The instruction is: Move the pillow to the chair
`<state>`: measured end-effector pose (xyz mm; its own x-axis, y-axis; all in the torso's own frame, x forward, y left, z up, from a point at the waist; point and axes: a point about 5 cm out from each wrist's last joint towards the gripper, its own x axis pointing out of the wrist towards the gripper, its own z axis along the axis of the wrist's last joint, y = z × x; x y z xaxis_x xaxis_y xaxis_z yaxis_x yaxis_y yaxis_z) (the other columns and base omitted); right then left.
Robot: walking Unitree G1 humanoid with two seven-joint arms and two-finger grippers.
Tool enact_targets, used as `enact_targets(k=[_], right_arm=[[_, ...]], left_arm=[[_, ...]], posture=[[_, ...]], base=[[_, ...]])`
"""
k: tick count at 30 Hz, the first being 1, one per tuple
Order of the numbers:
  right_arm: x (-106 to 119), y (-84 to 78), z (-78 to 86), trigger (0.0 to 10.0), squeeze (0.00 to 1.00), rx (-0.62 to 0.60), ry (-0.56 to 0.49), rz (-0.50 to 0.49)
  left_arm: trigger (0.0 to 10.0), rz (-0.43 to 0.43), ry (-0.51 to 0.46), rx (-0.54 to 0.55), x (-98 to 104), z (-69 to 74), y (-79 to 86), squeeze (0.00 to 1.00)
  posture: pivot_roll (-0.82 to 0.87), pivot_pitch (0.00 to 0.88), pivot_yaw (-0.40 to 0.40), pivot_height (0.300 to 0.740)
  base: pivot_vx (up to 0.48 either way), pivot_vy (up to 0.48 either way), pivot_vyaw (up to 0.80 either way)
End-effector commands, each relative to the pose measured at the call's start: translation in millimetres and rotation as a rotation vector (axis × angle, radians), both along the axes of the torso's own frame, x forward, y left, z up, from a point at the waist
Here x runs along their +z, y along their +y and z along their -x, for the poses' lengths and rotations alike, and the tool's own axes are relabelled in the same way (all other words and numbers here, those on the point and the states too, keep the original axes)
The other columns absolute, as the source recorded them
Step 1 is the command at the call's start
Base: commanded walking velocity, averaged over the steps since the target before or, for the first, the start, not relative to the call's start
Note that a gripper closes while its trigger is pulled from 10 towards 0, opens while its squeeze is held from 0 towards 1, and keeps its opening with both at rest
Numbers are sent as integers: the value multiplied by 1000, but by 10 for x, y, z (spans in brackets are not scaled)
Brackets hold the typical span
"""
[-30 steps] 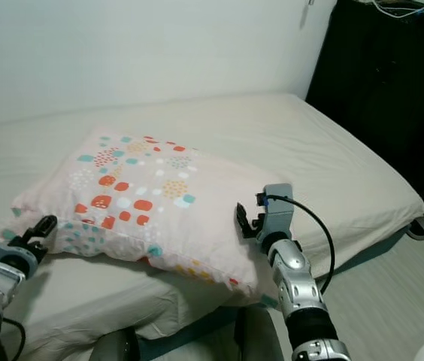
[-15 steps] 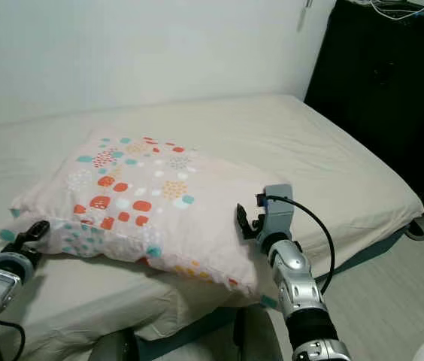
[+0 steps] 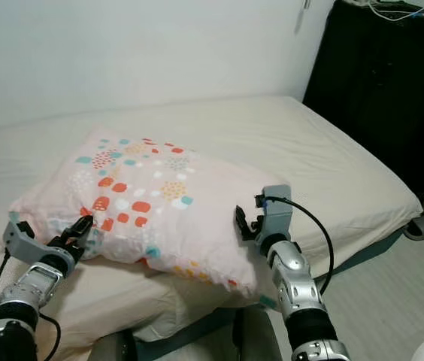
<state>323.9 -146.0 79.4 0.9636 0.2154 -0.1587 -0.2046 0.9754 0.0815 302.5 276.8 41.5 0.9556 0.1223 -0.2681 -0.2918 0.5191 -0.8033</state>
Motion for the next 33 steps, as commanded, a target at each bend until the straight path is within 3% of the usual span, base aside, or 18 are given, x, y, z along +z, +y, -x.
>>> enact_targets(k=[1, 7, 9, 13, 16, 17, 18, 20, 24, 26, 30, 33], right_arm=[[-5, 10, 11, 10000, 0, 2, 8, 5], [-13, 20, 17, 10000, 0, 6, 12, 4], [-17, 38, 15, 10000, 0, 10, 15, 2], [-17, 54, 10, 10000, 0, 13, 16, 0], [-18, 68, 4, 10000, 0, 16, 17, -1], [-18, 68, 4, 10000, 0, 16, 17, -1], [-18, 71, 3, 10000, 0, 16, 17, -2], [-17, 74, 2, 10000, 0, 16, 16, -3], [-12, 78, 0, 10000, 0, 14, 15, -4], [-4, 74, -2, 10000, 0, 10, 13, -5], [1, 69, -6, 10000, 0, 5, 12, -6], [1, 71, -9, 10000, 0, 3, 12, -7]], left_arm=[[10000, 61, -42, 62, 52, -44, 14, 0], [10000, 100, -121, 88, 160, -130, -11, 0], [10000, 135, -184, 72, 251, -236, -129, 0], [10000, 129, -197, 3, 290, -332, -325, 0], [10000, 5, -60, -209, 153, -380, -793, 0], [10000, 5, -60, -209, 153, -380, -793, 0], [10000, -63, -6, -254, 89, -367, -920, 0], [10000, -144, 48, -276, 27, -347, -1018, 0], [10000, -181, 74, -247, 8, -346, -1062, 0], [10000, -212, 112, -127, 55, -387, -1004, 0], [10000, -115, 105, 25, 157, -445, -837, 0], [10000, -82, 93, 68, 209, -468, -746, 0]], posture=[[-12, 37, -78, 573], [-8, 45, -81, 573], [-7, 47, -81, 573], [-4, 49, -80, 573], [1, 50, -77, 573], [1, 50, -77, 573], [0, 49, -75, 573], [-2, 50, -73, 573], [-9, 52, -69, 573], [-11, 54, -68, 573], [-9, 53, -68, 573], [-7, 53, -68, 573]], base=[[0, 0, 0], [0, 0, 0], [0, 0, 0], [0, 0, 0], [0, 0, 0], [0, 0, 0], [0, 0, 0], [0, 0, 0], [0, 0, 0], [0, 0, 0], [0, 0, 0], [0, 0, 0]])
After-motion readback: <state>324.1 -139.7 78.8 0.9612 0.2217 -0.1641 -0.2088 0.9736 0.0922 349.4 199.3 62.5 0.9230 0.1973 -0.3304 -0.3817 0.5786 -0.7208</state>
